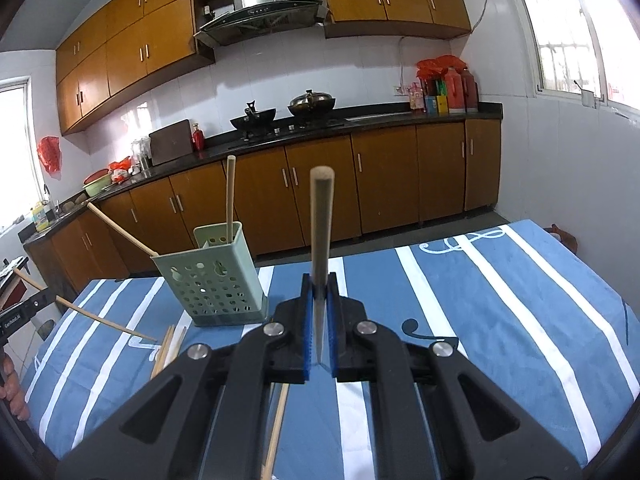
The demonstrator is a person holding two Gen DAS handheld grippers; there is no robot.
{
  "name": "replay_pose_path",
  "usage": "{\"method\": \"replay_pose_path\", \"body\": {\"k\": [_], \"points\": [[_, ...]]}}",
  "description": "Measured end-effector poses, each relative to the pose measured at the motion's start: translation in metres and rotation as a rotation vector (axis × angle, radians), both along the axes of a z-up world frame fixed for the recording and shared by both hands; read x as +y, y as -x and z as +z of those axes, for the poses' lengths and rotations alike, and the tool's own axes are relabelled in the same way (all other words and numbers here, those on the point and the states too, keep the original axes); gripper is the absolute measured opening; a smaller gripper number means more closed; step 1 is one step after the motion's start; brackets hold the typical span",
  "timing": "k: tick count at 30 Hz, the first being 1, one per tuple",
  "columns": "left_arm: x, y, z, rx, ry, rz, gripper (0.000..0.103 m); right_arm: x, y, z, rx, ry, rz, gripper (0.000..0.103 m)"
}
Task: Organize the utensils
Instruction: 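Raise the left gripper's chopstick upright above the holder while the right gripper carries its own, then open the left gripper over the green holder while the right gripper releases its chopstick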
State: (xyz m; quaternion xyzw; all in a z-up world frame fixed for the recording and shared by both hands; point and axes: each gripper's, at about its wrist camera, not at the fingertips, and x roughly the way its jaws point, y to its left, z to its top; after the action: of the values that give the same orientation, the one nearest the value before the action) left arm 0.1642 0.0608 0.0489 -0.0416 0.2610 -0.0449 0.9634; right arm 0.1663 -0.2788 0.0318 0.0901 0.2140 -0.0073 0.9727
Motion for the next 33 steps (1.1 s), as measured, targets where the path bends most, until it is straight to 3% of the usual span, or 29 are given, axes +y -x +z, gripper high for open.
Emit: {"method": "replay_pose_path", "body": {"k": [4, 10, 19, 23, 27, 33], "points": [[-0.003, 0.000, 0.008, -0.013, -0.003, -0.008, 0.007, 0.002, -0.002, 0.009, -0.014, 0.002, 0.009, 0.008], [-0.009, 0.003, 0.043, -0.088, 0.017, -0.047, 0.007, 0.006, 0.000, 0.053, -0.076, -0.060, 0.086, 0.008], [-0.035, -0.007, 0.103, -0.236, 0.095, -0.077, 0.007, 0.032, -0.006, 0.121, -0.244, -0.106, 0.174, 0.008], [-0.045, -0.028, 0.117, -0.294, 0.115, -0.031, 0.007, 0.044, -0.023, 0.127, -0.285, -0.087, 0.176, 0.008], [-0.052, -0.052, 0.111, -0.309, 0.136, -0.001, 0.007, 0.055, -0.047, 0.125, -0.294, -0.073, 0.175, 0.008], [-0.062, -0.078, 0.091, -0.258, 0.124, 0.001, 0.007, 0.061, -0.088, 0.104, -0.227, -0.062, 0.173, 0.008]]}}
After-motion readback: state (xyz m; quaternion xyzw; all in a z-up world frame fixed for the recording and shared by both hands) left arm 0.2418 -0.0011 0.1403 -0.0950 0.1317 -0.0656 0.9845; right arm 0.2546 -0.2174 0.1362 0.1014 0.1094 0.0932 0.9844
